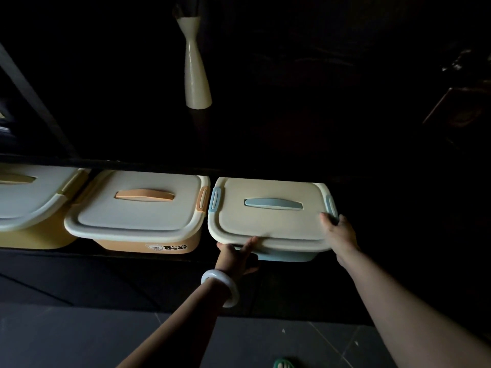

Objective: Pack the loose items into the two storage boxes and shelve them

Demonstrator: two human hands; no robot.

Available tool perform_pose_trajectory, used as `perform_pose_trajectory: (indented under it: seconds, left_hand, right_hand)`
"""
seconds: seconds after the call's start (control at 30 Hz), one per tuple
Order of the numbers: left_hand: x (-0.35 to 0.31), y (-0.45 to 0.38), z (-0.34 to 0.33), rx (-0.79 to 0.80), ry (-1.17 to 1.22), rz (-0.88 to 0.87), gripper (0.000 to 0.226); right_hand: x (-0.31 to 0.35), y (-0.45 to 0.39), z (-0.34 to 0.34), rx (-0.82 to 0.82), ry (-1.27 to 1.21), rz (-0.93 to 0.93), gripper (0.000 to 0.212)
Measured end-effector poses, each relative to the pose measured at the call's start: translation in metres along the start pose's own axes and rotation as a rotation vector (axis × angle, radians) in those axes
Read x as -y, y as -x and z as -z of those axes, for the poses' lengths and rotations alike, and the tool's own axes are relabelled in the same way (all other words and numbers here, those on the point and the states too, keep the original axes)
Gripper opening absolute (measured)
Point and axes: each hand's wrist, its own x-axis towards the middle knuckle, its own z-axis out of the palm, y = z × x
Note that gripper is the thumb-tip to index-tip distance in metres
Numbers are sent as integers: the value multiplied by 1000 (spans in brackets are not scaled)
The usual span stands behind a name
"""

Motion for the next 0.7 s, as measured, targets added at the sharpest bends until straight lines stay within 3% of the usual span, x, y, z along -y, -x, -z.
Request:
perform_pose_trajectory:
  seconds: [0.17, 0.37, 0.43, 0.57, 0.7]
  left_hand:
    - [1, 0, 0, -3, 47, 42, 65]
    - [-8, 10, 10, -51, -216, -40, 60]
    - [-10, 17, 12, -60, -382, -79, 64]
    - [-16, 41, 13, -106, -938, -184, 61]
    - [-26, 70, 0, -84, -1180, -234, 55]
  right_hand:
    - [6, 1, 8, 40, 110, 14, 60]
    - [7, 14, 28, 137, 257, 56, 47]
    - [6, 20, 36, 170, 311, 75, 50]
    - [5, 33, 54, 234, 437, 151, 45]
    - [0, 48, 79, 314, 553, 262, 45]
